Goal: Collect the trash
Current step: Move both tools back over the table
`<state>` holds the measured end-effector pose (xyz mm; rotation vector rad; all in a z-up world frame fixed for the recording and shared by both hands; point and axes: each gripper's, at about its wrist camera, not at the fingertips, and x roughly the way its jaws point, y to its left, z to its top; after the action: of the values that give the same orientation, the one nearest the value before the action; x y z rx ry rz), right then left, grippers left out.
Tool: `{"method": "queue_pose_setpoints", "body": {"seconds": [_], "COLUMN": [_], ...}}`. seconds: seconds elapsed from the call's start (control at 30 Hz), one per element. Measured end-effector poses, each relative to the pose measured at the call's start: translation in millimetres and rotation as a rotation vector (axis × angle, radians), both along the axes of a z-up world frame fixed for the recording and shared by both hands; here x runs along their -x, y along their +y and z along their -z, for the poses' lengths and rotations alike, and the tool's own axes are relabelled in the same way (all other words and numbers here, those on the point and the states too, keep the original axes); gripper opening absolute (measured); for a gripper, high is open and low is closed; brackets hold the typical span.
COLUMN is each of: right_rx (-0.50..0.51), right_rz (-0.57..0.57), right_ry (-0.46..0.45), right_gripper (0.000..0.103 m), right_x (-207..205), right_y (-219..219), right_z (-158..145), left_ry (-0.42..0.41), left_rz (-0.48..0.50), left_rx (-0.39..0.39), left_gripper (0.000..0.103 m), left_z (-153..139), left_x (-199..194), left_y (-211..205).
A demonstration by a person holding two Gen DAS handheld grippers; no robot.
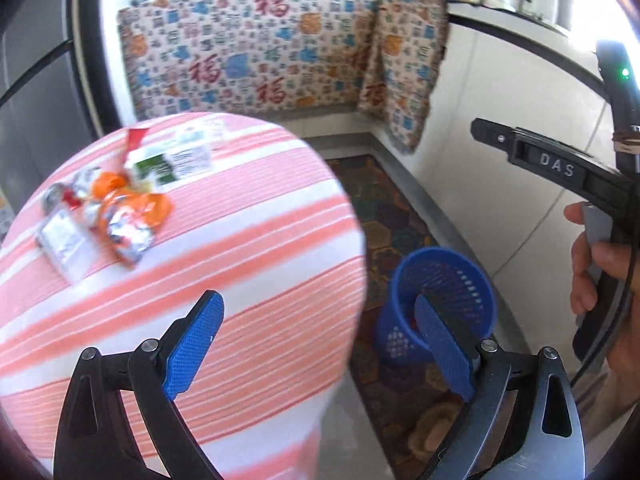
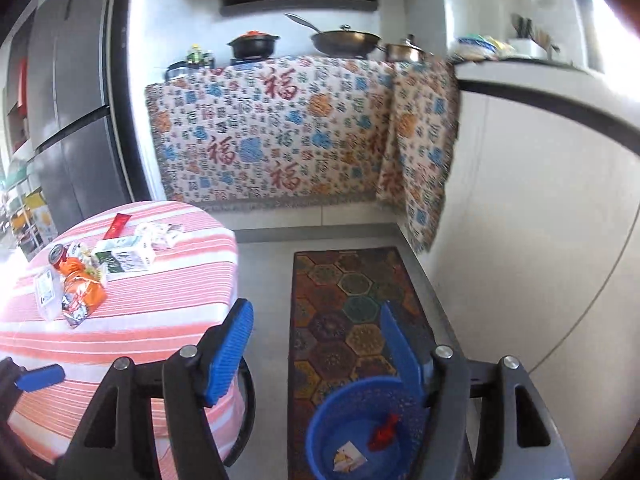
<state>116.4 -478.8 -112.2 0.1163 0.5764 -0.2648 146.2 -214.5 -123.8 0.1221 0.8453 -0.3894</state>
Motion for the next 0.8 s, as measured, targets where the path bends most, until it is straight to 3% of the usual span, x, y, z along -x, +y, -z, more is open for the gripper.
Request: {"method": "queue_pose_setpoints", "body": {"seconds": [0.2,0.33,0.6,0.8], "right_rx": [0.017,0.023,0.001,0.005], "right_rz": [-0.05,-0.099,-0.367,-0.509], "right_ry": [-0.013,-0.002,0.103,0.171], "right_gripper": [0.068,0.068,0.068,0.068], "right_x": [-19,-32,-57,-69], "right_y": [44,69,141,206], "right_z": [-5,0,34,60], "left_ry": [-0.038,-0.016,0.055,0.088], "left_rz": [-0.104,-0.134,-0.288,-0.399], "left_rx": [-0.085,-0.149,-0.105,-0.01], "left_gripper": [0.102,0.102,0.102,0.102], "left_z": [13,30,54,47], "left_x": [-9,-14,-20,-44], "left_y": [42,69,158,204]}}
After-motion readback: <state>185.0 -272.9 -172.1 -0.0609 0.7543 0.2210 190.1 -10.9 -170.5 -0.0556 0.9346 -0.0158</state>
